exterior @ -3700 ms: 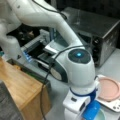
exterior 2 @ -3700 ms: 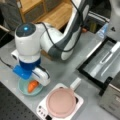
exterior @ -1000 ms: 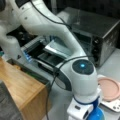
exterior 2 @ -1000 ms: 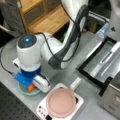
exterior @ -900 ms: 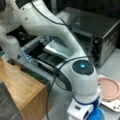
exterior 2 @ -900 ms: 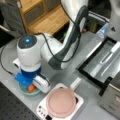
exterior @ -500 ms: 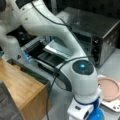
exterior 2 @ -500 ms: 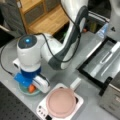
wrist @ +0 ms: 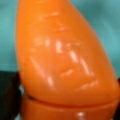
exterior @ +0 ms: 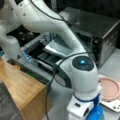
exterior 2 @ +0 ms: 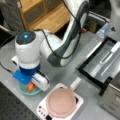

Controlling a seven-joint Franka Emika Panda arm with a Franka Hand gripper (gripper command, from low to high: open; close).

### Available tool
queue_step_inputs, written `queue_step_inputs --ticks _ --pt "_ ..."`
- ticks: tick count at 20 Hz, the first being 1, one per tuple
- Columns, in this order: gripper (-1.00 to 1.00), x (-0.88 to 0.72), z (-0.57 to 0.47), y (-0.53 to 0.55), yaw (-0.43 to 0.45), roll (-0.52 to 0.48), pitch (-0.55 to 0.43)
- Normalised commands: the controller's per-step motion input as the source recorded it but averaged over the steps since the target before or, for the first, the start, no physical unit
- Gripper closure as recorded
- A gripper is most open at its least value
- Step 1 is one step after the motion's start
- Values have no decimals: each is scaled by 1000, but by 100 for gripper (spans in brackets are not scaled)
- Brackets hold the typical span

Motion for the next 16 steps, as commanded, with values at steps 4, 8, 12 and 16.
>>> queue_step_inputs --ticks 4,8,12,16 --pt "100 32 325 -73 -43 165 170" --pt "100 27 378 15 -101 180 190" --pt "100 55 224 152 -163 141 127" --pt "100 68 129 376 -149 73 64"
